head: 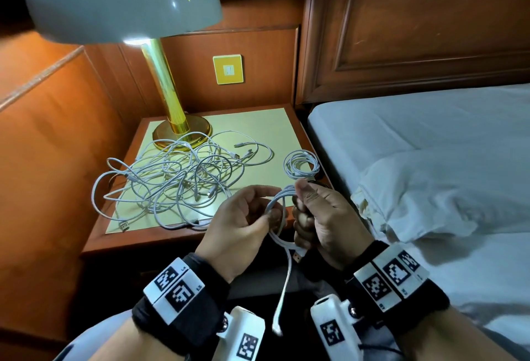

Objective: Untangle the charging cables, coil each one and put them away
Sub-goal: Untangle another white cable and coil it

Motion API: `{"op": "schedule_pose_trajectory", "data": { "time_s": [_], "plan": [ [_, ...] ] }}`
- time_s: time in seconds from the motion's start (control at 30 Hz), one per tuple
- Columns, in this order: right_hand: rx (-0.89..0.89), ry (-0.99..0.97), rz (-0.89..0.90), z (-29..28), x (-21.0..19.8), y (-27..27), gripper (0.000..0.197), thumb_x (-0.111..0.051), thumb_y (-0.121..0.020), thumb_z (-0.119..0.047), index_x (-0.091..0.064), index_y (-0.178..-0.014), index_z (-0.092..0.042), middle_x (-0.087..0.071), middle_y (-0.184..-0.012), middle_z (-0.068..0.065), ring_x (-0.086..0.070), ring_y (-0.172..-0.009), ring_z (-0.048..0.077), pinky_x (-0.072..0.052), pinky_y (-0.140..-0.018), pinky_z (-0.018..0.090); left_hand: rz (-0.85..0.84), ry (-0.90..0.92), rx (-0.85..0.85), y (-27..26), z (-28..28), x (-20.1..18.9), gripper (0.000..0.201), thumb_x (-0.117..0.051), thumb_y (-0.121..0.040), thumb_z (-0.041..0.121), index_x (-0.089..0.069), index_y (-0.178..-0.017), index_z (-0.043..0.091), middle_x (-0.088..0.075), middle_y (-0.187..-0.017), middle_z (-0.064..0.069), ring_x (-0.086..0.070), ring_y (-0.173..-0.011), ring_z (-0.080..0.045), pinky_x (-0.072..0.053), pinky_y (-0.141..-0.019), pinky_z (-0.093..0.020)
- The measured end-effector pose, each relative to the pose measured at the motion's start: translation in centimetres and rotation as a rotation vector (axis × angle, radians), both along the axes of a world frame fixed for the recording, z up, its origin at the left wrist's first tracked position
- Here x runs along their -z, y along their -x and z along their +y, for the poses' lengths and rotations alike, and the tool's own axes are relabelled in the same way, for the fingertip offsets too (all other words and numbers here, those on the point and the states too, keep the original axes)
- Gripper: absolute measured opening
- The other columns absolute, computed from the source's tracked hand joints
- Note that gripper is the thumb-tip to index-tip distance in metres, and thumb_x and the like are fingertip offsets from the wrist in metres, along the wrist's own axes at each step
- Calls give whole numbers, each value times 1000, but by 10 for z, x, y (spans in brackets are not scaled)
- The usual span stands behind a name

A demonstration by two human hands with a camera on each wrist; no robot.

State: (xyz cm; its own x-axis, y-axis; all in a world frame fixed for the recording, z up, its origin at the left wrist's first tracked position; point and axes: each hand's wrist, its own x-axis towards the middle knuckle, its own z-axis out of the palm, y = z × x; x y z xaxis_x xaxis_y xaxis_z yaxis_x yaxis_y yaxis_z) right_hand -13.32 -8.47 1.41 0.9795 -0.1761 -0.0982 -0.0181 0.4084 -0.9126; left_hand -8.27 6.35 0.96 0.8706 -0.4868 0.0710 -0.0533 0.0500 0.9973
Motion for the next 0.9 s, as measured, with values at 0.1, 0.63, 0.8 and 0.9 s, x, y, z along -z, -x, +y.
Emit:
{"op": "schedule_pose_trajectory", "data": {
  "time_s": [0.1, 0.63, 0.8, 0.9],
  "plan": [
    [20, 14, -9, -1, 1, -2, 45, -59, -92, -47, -46, -59, -20, -28, -49, -1, -19, -40, 10, -23, -43, 21, 115, 107, 8, 4, -3, -5, 35, -55, -94, -12, -58, -120, 12, -69, -82, -13, -65, -67, -22, -55, -66, -32],
    [130, 274, -49, -3, 11, -6, 46, -55, -89, -57, -48, -62, -21, -29, -49, 0, -26, -40, 15, -27, -44, 27, -78, -142, 107, -14, 3, -4, 47, -83, -78, 23, -49, -110, 17, -56, -111, -18, -68, -73, -21, -55, -64, -39],
    [205, 577, -119, -13, 11, -10, 62, -47, -86, -73, -40, -67, -14, -35, -53, 1, -35, -48, 24, -40, -50, 48, -298, -241, -65, -17, 4, -1, 33, -75, -81, 53, -58, -89, 26, -60, -85, -9, -61, -75, -19, -52, -65, -33],
    [248, 654, -112, -14, 12, -9, 67, -41, -83, -79, -43, -68, -14, -37, -51, -1, -40, -47, 25, -43, -50, 51, -151, -93, 34, -5, -3, -1, 30, -63, -94, 37, -69, -86, 8, -68, -81, -15, -63, -74, -18, -49, -71, -31]
  ]
}}
